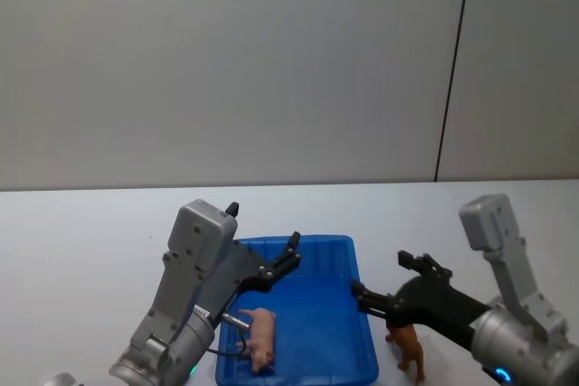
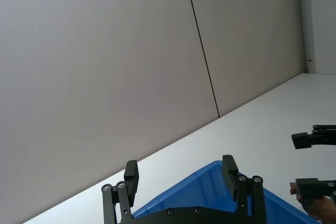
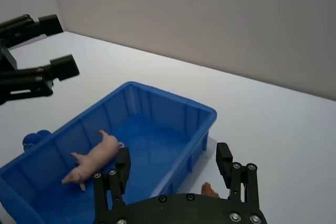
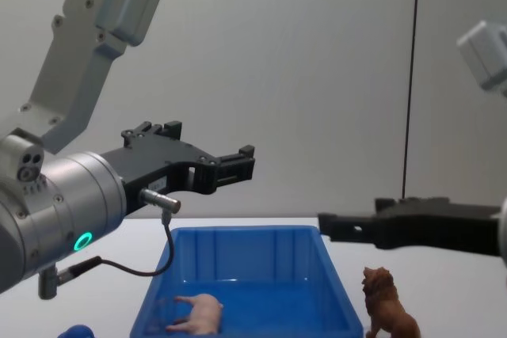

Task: Pick up the two dolls from the table and place them into the box.

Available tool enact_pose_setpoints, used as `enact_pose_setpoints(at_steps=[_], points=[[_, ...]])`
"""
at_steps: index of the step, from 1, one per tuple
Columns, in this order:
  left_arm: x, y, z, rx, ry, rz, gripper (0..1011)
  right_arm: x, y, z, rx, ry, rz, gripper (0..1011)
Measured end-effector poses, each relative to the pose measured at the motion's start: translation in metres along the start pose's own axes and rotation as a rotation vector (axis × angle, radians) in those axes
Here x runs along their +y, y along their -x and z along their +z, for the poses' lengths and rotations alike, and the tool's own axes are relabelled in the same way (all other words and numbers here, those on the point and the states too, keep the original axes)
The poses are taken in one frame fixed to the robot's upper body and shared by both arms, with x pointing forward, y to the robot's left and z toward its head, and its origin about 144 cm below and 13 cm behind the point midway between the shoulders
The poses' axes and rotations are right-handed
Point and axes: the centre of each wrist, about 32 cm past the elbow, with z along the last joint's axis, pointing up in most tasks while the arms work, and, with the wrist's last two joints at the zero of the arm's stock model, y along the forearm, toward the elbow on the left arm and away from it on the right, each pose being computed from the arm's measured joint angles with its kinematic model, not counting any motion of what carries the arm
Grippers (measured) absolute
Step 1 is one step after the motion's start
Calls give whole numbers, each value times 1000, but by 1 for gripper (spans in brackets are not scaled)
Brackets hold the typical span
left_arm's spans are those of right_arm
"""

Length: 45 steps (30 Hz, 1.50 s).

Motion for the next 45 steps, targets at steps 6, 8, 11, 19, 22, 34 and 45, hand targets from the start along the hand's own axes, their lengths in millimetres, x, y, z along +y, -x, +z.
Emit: enact_pose_setpoints(at_steps=[6,8,11,19,22,34,45], points=[[0,0,0,0,0,0,1002,-11,-2,-8,26,31,-26,1001],[0,0,0,0,0,0,1002,-14,-4,-11,36,46,-36,1001],[0,0,0,0,0,0,1002,-16,-5,-13,43,60,-44,1001],[0,0,0,0,0,0,1002,-15,-11,-22,66,114,-67,1001],[0,0,0,0,0,0,1002,-14,-13,-24,69,130,-73,1001],[0,0,0,0,0,0,1002,-4,-18,-30,92,178,-70,941],[0,0,0,0,0,0,1002,7,-21,-31,112,199,-59,642]])
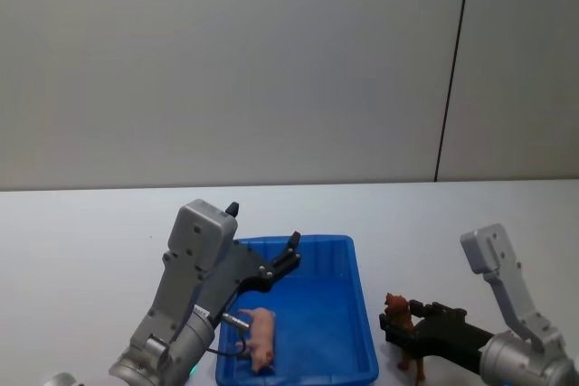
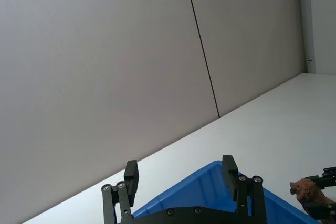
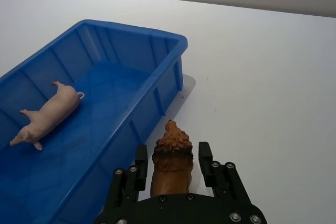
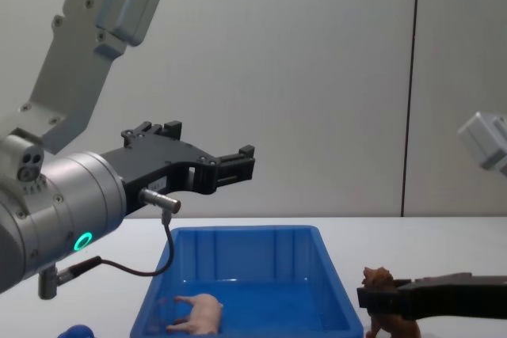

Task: Pick up the two dolls from the table and place them into the box.

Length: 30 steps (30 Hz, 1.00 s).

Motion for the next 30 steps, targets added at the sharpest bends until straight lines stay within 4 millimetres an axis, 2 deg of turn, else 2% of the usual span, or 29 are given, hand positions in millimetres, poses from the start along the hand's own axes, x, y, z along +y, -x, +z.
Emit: enact_pose_setpoints(at_steps=[1,7,20,30], points=[[0,0,0,0,0,0,1002,1,0,0,1,1,1,586],[0,0,0,0,0,0,1002,3,0,2,0,-3,0,426],[0,0,0,0,0,0,1002,2,4,12,-49,-71,-24,423],[0,0,0,0,0,0,1002,-1,13,33,-108,-182,-22,423]])
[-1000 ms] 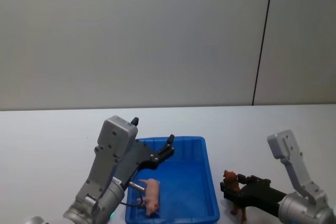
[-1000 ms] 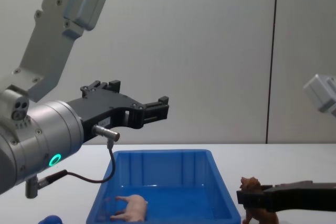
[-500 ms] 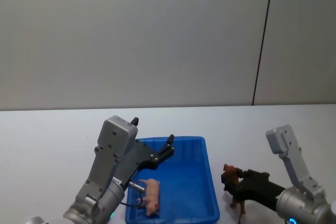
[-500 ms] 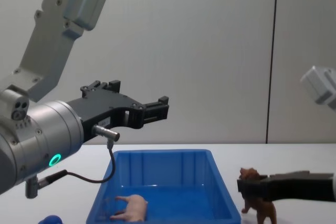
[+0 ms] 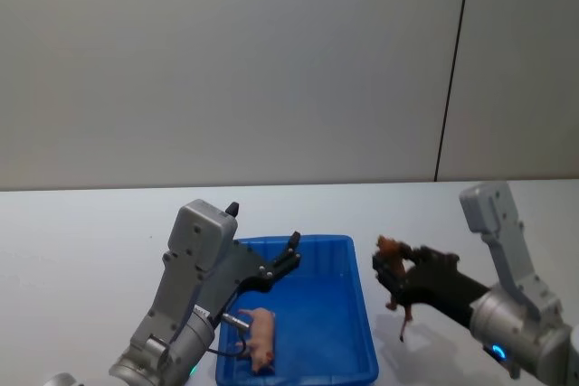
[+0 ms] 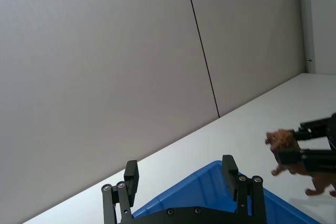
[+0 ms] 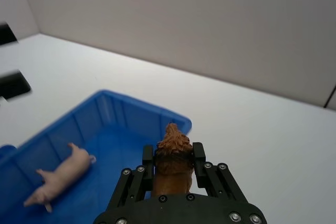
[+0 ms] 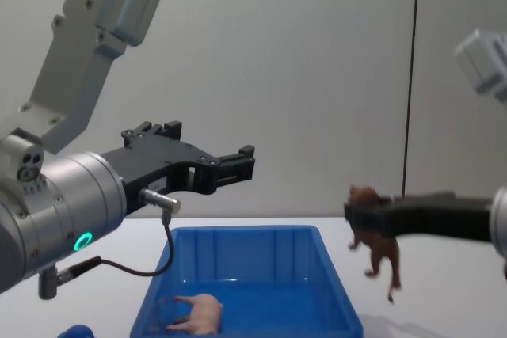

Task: Pick up the two dolls from the table and place them into the box.

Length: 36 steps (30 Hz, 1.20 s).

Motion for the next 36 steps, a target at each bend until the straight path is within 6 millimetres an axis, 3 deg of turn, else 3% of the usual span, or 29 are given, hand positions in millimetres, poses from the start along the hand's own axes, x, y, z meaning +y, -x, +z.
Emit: enact_pose_setpoints(at_steps=[7,17,31,36], points=[[0,0,0,0,0,0,1002,9,7,23,-7,-84,41,423],[0,0,0,0,0,0,1002,29,14,33,34,-99,88,450],[0,0,0,0,0,0,1002,53,18,25,93,-56,114,914],[0,0,0,0,0,0,1002,53,16,23,95,-65,110,1001]])
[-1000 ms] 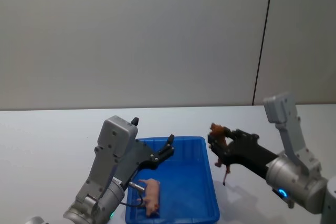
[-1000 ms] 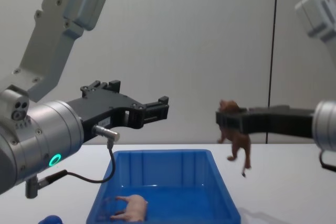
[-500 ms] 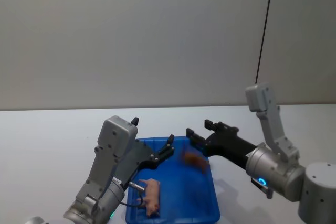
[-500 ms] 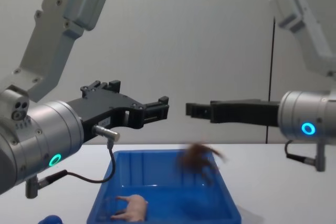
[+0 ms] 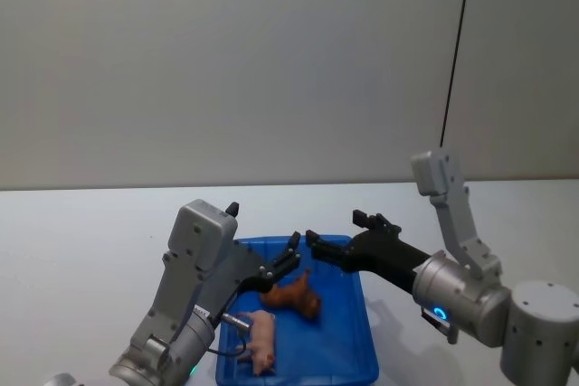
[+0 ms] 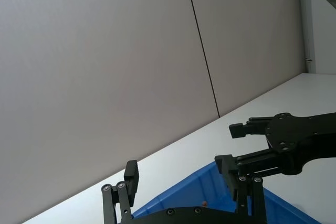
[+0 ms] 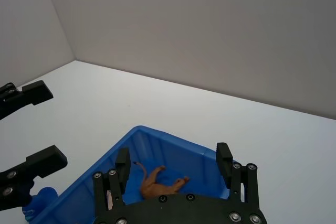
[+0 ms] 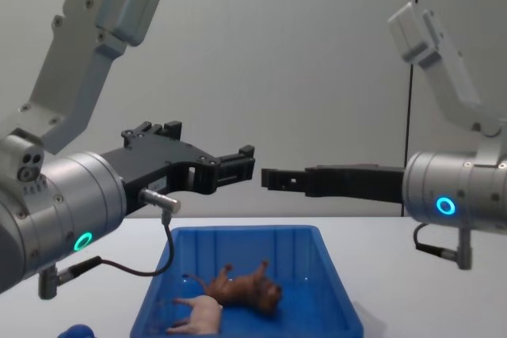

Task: Pick up the two dolls from the table and place them into the box.

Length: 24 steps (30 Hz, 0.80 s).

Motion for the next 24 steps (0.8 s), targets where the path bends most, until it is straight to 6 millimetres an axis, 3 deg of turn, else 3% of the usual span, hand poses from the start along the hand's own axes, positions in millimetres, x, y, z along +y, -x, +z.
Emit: enact_pose_setpoints(at_steps=[24], points=[[0,0,0,0,0,0,1002,-61,-20,-14,-34,-13,-63,1001]])
